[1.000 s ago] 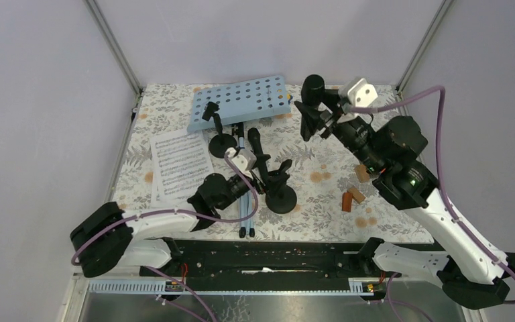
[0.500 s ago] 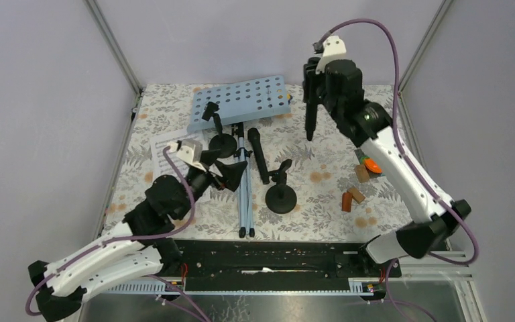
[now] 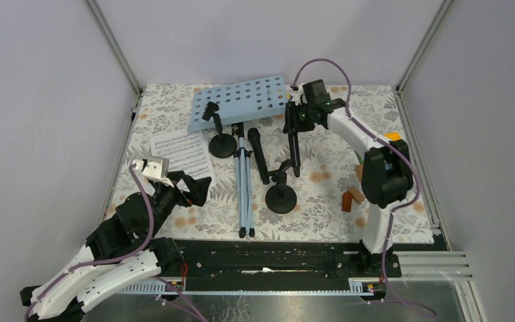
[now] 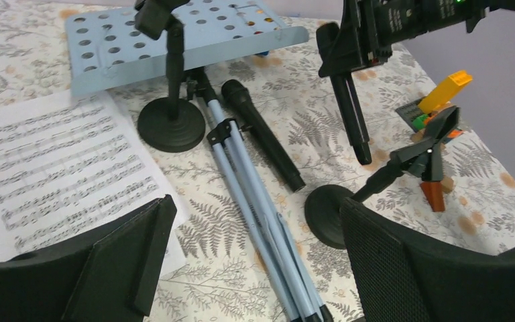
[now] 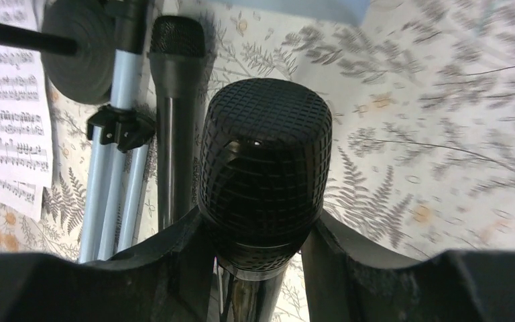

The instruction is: Pack up the instrument practice props

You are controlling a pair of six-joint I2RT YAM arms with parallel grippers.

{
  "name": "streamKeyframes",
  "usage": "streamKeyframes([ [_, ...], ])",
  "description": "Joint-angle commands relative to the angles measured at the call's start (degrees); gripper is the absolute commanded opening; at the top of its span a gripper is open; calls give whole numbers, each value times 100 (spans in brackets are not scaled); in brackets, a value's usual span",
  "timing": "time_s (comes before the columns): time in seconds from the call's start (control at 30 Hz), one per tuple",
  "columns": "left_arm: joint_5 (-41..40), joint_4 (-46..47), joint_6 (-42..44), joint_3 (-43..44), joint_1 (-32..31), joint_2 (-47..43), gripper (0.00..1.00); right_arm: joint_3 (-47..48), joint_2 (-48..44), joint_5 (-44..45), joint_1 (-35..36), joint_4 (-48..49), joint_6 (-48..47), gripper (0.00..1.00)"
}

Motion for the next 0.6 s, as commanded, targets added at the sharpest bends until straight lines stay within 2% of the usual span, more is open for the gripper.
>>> streamKeyframes([
  [0.0,-425,-470,-188,78,2,-82,99,444,671,-829,-9,244,311,17],
  [0.33,-364,-485,-157,72,6,186,99,1618,2175,-1097,-12,-50,473,22],
  [0.43,-358,-488,-148,67,5,207,99,1920,2479,-1246,-10,-156,398,28],
  [0.57,-376,-483,-148,56,4,203,99,1706,2562,-1290,6,260,490,37],
])
